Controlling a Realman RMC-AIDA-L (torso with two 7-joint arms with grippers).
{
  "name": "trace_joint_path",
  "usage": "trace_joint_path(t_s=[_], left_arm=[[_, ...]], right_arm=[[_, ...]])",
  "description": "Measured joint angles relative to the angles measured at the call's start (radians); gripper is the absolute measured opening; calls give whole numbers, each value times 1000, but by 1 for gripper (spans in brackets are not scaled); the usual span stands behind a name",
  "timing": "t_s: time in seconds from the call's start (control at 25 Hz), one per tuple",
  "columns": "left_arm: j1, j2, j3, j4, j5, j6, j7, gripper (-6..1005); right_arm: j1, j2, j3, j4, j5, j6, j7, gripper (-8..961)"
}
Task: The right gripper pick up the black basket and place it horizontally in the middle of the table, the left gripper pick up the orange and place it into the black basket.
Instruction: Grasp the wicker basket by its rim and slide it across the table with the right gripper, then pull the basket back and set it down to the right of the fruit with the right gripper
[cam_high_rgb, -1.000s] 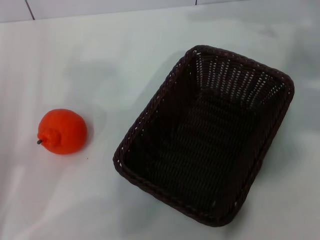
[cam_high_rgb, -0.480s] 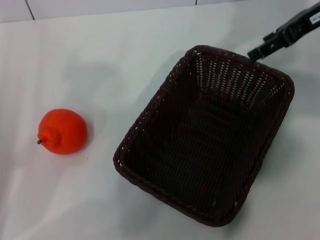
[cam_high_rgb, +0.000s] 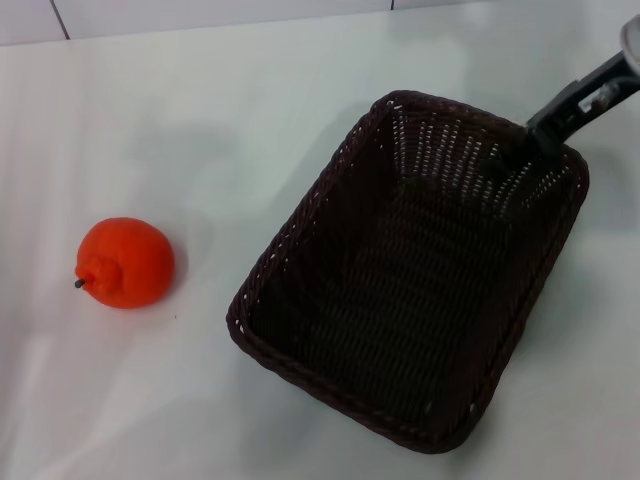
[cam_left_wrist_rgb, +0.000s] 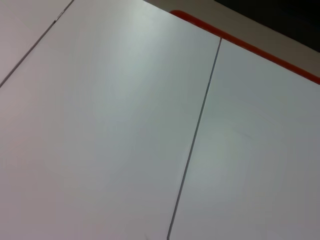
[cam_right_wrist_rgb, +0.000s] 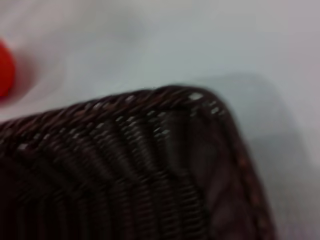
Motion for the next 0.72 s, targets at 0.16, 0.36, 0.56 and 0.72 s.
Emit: trace_joint_path(t_s=[0.16, 0.36, 0.56, 0.72], left_arm=[[-1, -1, 4, 0, 0, -2, -1, 829], [-5, -1, 5, 9, 0, -2, -2, 828], [-6, 1, 2, 12, 0, -3, -1, 828], [-6, 1, 0, 12, 0, -3, 1, 828]], right_arm=[[7, 1, -5, 25, -2, 10, -21, 642], [2, -9, 4, 22, 2, 11, -17, 436], [-1, -13, 57, 19, 10, 37, -13, 324], [-5, -32, 206, 32, 68, 90, -12, 235]])
